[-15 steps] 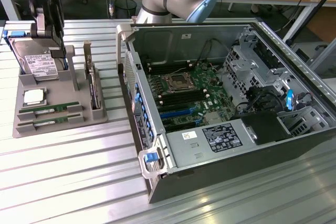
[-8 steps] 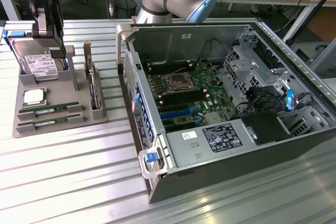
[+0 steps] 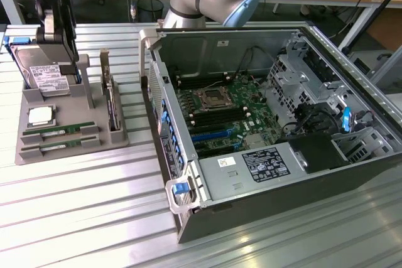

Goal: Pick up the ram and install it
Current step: 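Pick up the ram and move it above insertion slot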

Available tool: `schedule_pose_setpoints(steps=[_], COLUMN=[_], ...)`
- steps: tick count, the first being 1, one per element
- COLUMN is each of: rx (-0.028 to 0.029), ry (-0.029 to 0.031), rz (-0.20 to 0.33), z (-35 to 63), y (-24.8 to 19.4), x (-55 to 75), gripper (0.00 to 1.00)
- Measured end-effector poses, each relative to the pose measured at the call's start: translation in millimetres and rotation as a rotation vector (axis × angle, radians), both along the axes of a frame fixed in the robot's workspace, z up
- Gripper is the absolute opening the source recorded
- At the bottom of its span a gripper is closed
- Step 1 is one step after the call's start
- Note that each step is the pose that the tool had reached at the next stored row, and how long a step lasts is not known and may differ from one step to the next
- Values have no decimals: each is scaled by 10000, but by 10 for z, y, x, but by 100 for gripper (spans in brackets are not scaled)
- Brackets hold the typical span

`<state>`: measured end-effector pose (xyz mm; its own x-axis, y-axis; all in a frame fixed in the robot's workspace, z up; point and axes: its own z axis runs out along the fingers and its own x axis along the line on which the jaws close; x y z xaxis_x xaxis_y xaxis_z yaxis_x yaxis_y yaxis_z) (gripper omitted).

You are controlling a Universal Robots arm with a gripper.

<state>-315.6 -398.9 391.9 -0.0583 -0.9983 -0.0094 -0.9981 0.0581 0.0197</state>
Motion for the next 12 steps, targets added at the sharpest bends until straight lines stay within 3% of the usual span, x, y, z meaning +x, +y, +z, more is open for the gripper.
schedule_pose_setpoints(steps=[12], rx=[24], ry=[0], rz=[-1], z=[-79], y=[0], x=[-1], gripper=[36])
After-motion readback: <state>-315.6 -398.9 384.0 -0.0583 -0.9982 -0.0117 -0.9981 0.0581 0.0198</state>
